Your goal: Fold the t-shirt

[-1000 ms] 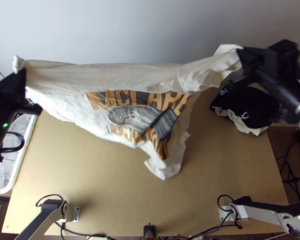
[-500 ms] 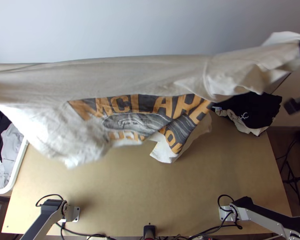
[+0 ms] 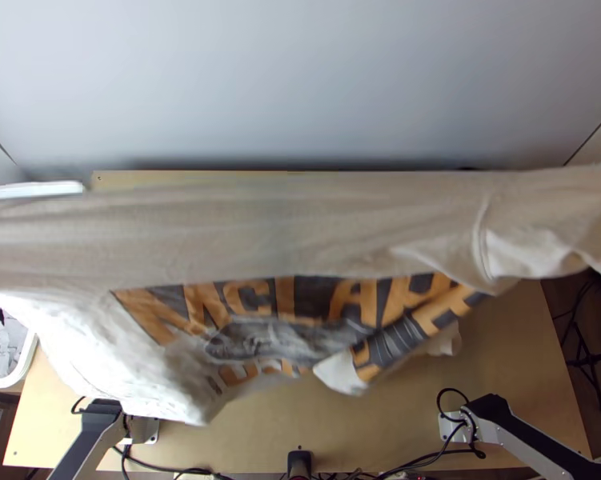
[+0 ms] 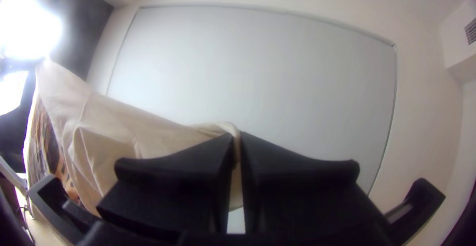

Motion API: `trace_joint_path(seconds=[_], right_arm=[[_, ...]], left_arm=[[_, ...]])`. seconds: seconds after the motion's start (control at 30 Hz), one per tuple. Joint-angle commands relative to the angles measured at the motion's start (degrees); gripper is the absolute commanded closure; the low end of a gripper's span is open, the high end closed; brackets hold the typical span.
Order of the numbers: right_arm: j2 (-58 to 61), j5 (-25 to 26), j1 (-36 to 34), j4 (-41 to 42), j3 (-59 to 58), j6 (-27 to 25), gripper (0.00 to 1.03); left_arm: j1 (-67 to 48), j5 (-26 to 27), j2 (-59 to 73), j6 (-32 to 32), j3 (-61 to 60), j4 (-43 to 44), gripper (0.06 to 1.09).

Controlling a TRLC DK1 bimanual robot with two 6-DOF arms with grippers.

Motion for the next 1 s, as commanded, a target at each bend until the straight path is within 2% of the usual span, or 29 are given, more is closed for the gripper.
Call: trace_joint_path(seconds=[0.0, 0.13, 0.3, 0.53, 0.63, 0.77, 0.97], right_arm=[[-3.35, 0.1, -0.74, -2.76, -3.49, 3.22, 1.0], [-6.51, -0.52, -0.65, -3.11, -14.92, 6.21, 1.0], [-8.88, -1.22, 2.51, -0.83, -30.47, 9.02, 1.0], [-6.86, -3.07, 2.6, 8.31, -49.46, 7.62, 1.0], [-3.79, -4.74, 1.63, 12.97, -54.38, 7.09, 1.0], [2.98, -9.4, -2.23, 20.0, -58.51, 7.26, 1.0], [17.31, -11.95, -5.57, 29.41, -57.9, 6.74, 1.0]], left_arm=[[0.45, 0.21, -1.38, -0.4, -1.76, -2.47, 1.05], [0.45, 2.15, -1.47, -2.07, -7.65, -3.35, 1.05], [0.28, 2.94, -3.57, -3.39, -27.07, -2.73, 1.05], [-2.97, 2.94, -5.24, -1.63, -51.68, 10.63, 1.05], [-3.68, 2.23, -3.05, -1.54, -56.25, 15.72, 1.05], [-3.85, 0.92, 0.82, -0.66, -61.7, 24.16, 1.05], [-4.21, -1.1, 10.4, 0.04, -64.78, 36.12, 1.05]])
